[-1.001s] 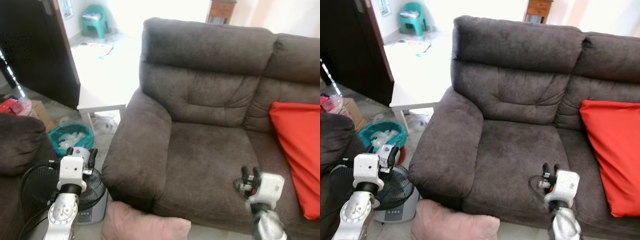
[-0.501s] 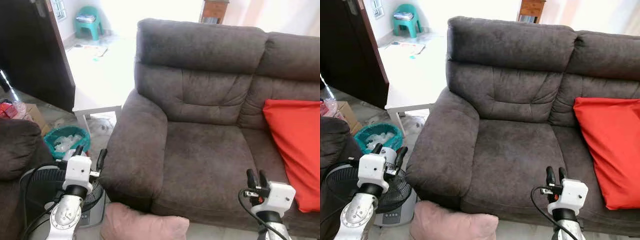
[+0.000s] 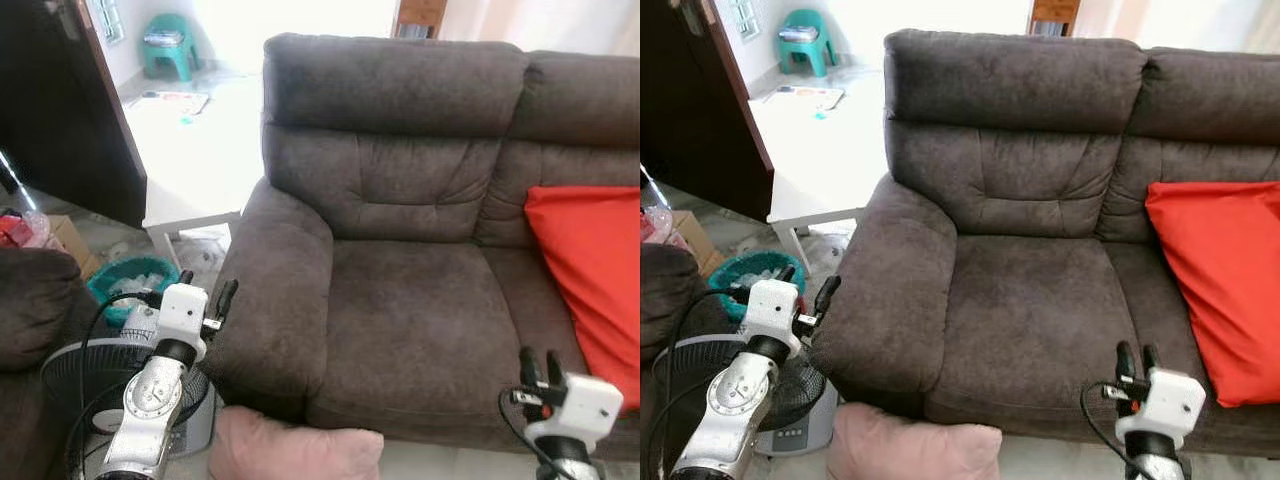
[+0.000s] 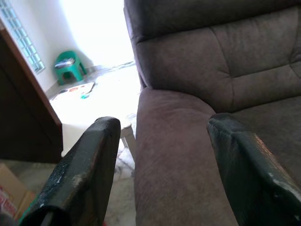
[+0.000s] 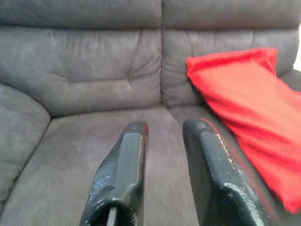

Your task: Move the pillow to the sofa from floor

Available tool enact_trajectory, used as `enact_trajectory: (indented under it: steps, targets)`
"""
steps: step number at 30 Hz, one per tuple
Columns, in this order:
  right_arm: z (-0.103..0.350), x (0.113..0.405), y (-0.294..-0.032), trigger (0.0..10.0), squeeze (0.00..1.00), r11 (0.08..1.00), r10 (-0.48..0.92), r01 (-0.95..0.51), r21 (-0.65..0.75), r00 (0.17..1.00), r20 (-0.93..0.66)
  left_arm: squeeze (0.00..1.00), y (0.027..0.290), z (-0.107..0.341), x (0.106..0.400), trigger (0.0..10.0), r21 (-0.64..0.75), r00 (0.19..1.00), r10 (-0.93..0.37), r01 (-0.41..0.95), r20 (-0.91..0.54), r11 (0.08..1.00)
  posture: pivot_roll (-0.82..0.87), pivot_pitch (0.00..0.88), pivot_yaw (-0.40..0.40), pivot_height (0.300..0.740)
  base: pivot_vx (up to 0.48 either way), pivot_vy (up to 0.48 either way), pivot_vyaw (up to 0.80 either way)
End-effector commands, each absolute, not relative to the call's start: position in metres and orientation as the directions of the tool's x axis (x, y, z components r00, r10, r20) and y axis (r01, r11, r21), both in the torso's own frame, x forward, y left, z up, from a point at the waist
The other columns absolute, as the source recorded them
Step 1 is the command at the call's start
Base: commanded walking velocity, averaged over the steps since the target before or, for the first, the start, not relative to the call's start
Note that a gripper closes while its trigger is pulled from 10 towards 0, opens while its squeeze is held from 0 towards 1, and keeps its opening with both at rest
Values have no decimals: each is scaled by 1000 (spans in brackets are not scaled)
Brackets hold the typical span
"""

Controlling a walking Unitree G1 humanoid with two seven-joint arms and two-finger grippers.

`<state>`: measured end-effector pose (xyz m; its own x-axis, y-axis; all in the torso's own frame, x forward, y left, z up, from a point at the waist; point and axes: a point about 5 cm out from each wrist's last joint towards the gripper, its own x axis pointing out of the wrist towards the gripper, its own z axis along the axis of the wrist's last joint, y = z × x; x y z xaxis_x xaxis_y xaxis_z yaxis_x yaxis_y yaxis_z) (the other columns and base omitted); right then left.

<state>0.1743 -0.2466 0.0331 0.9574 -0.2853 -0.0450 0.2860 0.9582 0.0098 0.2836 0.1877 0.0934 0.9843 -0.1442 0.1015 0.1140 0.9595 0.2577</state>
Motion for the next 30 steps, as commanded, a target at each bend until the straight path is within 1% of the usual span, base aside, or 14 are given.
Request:
enact_trajectory:
  steps: [1,4,6,11,14,15,16,19,22,23,24,27,30]
  targets:
    - [38,168,-244,10000,0,954,-298,299,22,954,-32,0,185,91,287,10000,248,982,-172,149,75,957,-27,0,24,740,0,0,0]
    - [38,160,-245,10000,0,951,-307,308,14,951,-41,0,179,92,287,10000,251,977,-200,175,76,952,-37,0,30,740,0,0,0]
    - [36,151,-251,10000,0,939,-344,345,3,937,-59,0,174,90,287,10000,237,977,-203,182,70,954,-51,0,45,740,0,0,0]
    - [38,149,-257,10000,0,931,-366,366,-12,929,-62,0,167,87,287,10000,221,971,-228,209,64,953,-39,0,40,740,0,0,0]
    - [36,160,-257,10000,0,936,-352,352,-11,933,-69,0,169,88,286,10000,215,974,-216,198,65,956,-7,0,21,740,0,0,0]
    - [37,165,-256,10000,0,939,-343,344,-8,937,-67,0,170,89,287,10000,212,976,-207,188,69,959,-13,0,19,740,0,0,0]
    - [39,177,-255,10000,0,946,-325,325,-5,944,-56,0,172,88,290,10000,210,979,-190,171,69,963,-27,0,5,740,0,0,0]
    - [43,188,-254,10000,0,951,-310,311,2,950,-41,0,173,87,293,10000,210,982,-175,158,67,965,-19,0,-12,740,0,0,0]
    - [44,204,-251,10000,0,958,-287,287,17,957,-35,0,179,88,295,10000,216,986,-148,129,73,968,22,0,-31,740,0,0,0]
    - [44,204,-251,10000,0,958,-287,287,17,957,-35,0,179,88,295,10000,216,986,-148,129,73,968,22,0,-31,740,0,0,0]
    - [42,211,-246,10000,0,967,-254,255,22,966,-41,0,184,89,294,10000,218,989,-125,105,78,970,53,0,-30,740,0,0,0]
    - [38,220,-239,10000,0,972,-232,234,36,971,-48,0,195,90,294,10000,223,993,-85,65,86,973,74,0,-21,740,0,0,0]
    - [36,221,-236,10000,0,970,-236,239,48,970,-49,0,198,90,295,10000,231,993,-86,66,81,971,84,0,-22,740,0,0,0]
